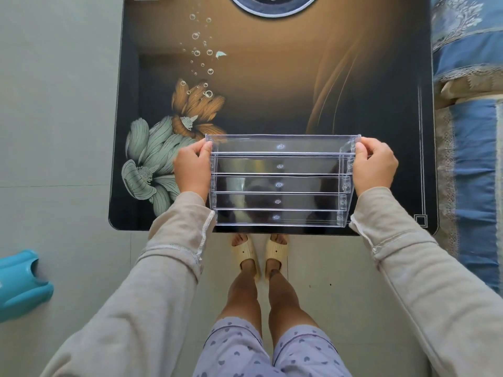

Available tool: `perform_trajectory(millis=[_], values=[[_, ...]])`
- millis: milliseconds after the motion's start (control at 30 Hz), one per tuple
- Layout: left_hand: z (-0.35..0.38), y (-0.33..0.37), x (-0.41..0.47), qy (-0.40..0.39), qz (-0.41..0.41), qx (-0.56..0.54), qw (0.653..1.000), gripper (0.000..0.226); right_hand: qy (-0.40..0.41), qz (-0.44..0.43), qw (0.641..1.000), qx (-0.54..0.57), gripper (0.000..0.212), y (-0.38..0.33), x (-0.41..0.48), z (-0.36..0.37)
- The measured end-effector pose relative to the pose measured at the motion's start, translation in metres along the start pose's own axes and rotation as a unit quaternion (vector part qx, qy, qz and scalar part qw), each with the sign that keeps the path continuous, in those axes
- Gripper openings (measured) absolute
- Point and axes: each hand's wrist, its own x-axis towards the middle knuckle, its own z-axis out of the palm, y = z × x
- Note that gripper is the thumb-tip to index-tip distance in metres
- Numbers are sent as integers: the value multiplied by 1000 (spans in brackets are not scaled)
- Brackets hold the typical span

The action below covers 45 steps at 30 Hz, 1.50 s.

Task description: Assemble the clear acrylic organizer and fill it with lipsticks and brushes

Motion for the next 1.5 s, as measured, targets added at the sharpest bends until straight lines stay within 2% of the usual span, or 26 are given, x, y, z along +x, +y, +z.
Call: perform_trajectory(millis=[133,233,333,433,533,600,700,800,1000,1067,1167,1267,1367,1500], values=[[-7,-2,-2,-39,14,25,999,31,-15,54,996,64,32,2,-9,-5],[-16,-11,-16,-53,-12,41,998,32,-23,119,988,91,32,26,-25,-8],[-33,-37,-49,-94,-53,102,989,34,-93,182,976,77,27,65,-62,-10],[-50,-78,-93,-196,-141,143,960,24,-192,247,949,47,23,106,-117,-17],[-68,-110,-143,-317,-249,146,903,18,-293,285,912,25,24,129,-169,-34],[-78,-121,-167,-350,-295,135,879,19,-322,307,896,17,25,130,-190,-46],[-86,-130,-187,-313,-318,78,892,23,-319,337,884,58,27,120,-198,-57],[-89,-138,-196,-248,-329,9,911,29,-331,323,884,72,29,103,-189,-57],[-98,-163,-222,-141,-368,-91,914,33,-392,234,889,-34,29,74,-167,-29],[-101,-174,-238,-115,-393,-134,902,33,-432,168,880,-103,25,59,-163,-10],[-107,-195,-267,-69,-431,-179,882,27,-492,43,845,-204,17,23,-175,19],[-117,-213,-294,-13,-472,-215,855,15,-523,-56,820,-224,22,-16,-200,47],[-130,-228,-314,25,-504,-253,826,17,-547,-106,800,-224,24,-52,-229,69],[-151,-255,-330,41,-535,-274,798,14,-563,-126,782,-235,24,-86,-265,97]])
